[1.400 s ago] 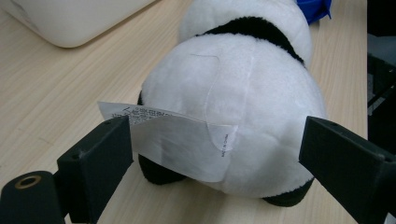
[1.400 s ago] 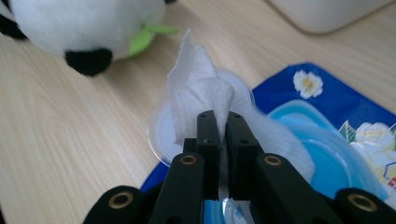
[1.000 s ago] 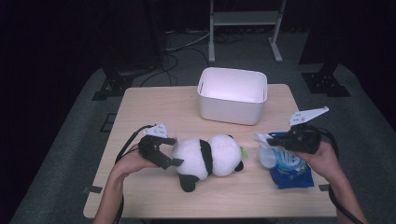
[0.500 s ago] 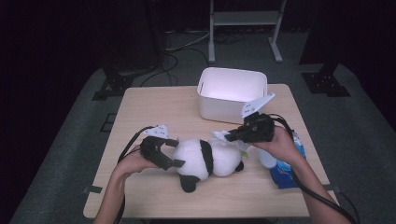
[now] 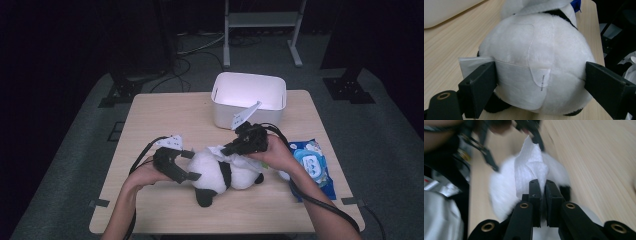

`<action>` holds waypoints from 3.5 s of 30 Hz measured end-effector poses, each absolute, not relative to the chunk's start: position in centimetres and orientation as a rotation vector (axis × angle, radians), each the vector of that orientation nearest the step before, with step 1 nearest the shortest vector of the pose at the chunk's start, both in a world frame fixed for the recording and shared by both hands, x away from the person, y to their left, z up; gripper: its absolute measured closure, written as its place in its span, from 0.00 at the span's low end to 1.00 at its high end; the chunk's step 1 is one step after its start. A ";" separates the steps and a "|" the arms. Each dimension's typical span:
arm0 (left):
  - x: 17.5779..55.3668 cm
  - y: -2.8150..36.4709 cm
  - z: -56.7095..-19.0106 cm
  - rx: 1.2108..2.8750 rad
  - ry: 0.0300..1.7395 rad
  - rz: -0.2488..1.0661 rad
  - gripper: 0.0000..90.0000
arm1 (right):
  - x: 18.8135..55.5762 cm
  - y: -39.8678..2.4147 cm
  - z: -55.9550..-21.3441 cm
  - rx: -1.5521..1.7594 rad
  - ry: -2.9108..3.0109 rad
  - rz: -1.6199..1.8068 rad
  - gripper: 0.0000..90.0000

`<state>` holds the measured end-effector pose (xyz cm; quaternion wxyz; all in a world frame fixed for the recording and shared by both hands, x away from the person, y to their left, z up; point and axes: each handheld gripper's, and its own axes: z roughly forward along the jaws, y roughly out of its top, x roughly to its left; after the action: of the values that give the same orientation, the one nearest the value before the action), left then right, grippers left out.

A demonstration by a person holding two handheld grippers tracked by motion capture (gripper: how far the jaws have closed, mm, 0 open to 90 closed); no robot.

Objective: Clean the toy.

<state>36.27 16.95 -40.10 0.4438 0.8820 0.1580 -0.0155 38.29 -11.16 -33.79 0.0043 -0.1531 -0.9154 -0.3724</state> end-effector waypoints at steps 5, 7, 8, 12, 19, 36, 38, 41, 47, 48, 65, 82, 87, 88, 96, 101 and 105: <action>36.3 16.8 -40.0 2.189 0.383 -0.030 0.12 | 39.2 -13.0 -35.5 -0.589 -2.886 -1.088 0.93; 36.3 16.7 -40.0 2.181 0.393 -0.030 0.12 | 39.1 -13.7 -35.7 -0.596 -2.885 -1.091 0.93; 36.3 16.7 -40.0 2.181 0.396 -0.031 0.11 | 38.9 -13.9 -35.8 -0.600 -2.885 -1.092 0.93; 36.2 16.2 -39.8 2.178 0.389 -0.031 0.11 | 38.0 -14.9 -36.1 -0.610 -2.877 -1.083 0.93; 35.6 15.3 -39.6 2.184 0.346 -0.048 0.12 | 36.2 -16.5 -36.5 -0.626 -2.855 -1.084 0.92; 35.6 15.0 -39.9 2.184 0.308 -0.064 0.14 | 35.2 -11.3 -35.0 -0.414 -2.867 -1.118 0.92; 35.6 15.0 -39.9 2.183 0.306 -0.063 0.14 | 35.3 -10.3 -34.7 -0.390 -2.855 -1.138 0.92; 35.5 15.0 -39.9 2.190 0.308 -0.059 0.14 | 35.5 -9.1 -34.2 -0.361 -2.855 -1.145 0.92; 35.6 15.1 -40.0 2.188 0.311 -0.059 0.14 | 36.6 -8.7 -33.8 -0.386 -2.855 -1.156 0.92; 35.6 15.1 -40.0 2.189 0.311 -0.058 0.14 | 36.8 -8.9 -33.8 -0.397 -2.856 -1.160 0.92; 35.4 15.1 -39.9 2.204 0.292 -0.048 0.15 | 38.1 -16.0 -35.4 -0.670 -2.922 -1.072 0.91; 35.3 15.0 -39.9 2.202 0.294 -0.048 0.15 | 37.1 -22.0 -37.3 -0.846 -2.884 -1.059 0.91; 35.4 15.1 -39.9 2.206 0.288 -0.047 0.15 | 37.1 -21.0 -36.8 -0.811 -2.889 -1.069 0.91; 35.4 15.1 -39.9 2.204 0.287 -0.048 0.15 | 37.2 -20.7 -36.6 -0.799 -2.889 -1.074 0.91; 35.2 14.9 -39.8 2.207 0.274 -0.039 0.15 | 37.7 -16.6 -35.5 -0.670 -2.908 -1.078 0.91; 35.1 14.9 -39.8 2.209 0.267 -0.035 0.15 | 38.3 -13.6 -35.1 -0.584 -2.909 -1.074 0.91; 35.2 14.9 -39.8 2.208 0.271 -0.039 0.15 | 38.4 -11.4 -34.7 -0.523 -2.920 -1.072 0.91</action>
<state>35.15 14.92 -39.83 0.4427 0.8899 0.1093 -0.0157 38.44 -11.42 -34.70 -0.0066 -0.1658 -0.9257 -0.3399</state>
